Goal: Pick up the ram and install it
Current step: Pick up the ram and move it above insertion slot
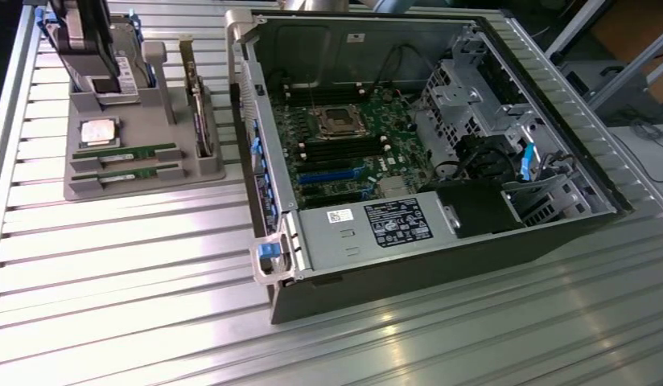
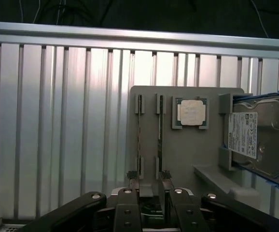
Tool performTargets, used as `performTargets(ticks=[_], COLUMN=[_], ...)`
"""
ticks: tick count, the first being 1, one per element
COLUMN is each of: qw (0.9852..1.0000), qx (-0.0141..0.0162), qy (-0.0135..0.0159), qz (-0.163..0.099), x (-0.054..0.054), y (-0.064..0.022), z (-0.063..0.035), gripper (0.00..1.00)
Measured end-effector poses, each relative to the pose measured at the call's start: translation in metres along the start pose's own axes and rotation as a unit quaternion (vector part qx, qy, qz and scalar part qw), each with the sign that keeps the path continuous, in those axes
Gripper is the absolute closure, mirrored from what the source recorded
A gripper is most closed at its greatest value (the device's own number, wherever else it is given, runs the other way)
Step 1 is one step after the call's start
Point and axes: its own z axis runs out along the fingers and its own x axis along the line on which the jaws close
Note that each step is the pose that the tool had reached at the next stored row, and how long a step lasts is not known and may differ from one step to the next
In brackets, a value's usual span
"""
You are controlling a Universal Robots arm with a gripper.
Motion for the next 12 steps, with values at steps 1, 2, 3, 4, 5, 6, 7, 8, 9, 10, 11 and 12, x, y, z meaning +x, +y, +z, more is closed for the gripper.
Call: performTargets(ticks=[1,2,3,4,5,6,7,8,9,10,11,12], qw=[1.0000,1.0000,1.0000,1.0000,0.9999,0.9999,0.9998,0.9997,0.9997,0.9996,0.9995,0.9995], qx=[-0.0001,-0.0002,-0.0003,-0.0004,-0.0006,-0.0007,-0.0008,-0.0009,-0.0011,-0.0012,-0.0012,-0.0013], qy=[0.0001,0.0003,0.0004,0.0005,0.0008,0.0009,0.0010,0.0012,0.0014,0.0015,0.0016,0.0018], qz=[-0.002,-0.005,-0.008,-0.009,-0.014,-0.016,-0.019,-0.022,-0.025,-0.028,-0.030,-0.032], x=[0.0000,0.0001,0.0001,0.0001,0.0001,0.0001,0.0002,0.0002,0.0002,0.0002,0.0002,0.0003], y=[-0.0001,-0.0002,-0.0003,-0.0003,-0.0005,-0.0006,-0.0006,-0.0007,-0.0008,-0.0009,-0.0009,-0.0009], z=[0.0006,0.0013,0.0019,0.0024,0.0033,0.0039,0.0046,0.0055,0.0061,0.0070,0.0074,0.0080], gripper=[0.70,0.70,0.70,0.70,0.70,0.70,0.70,0.70,0.70,0.70,0.70,0.70])
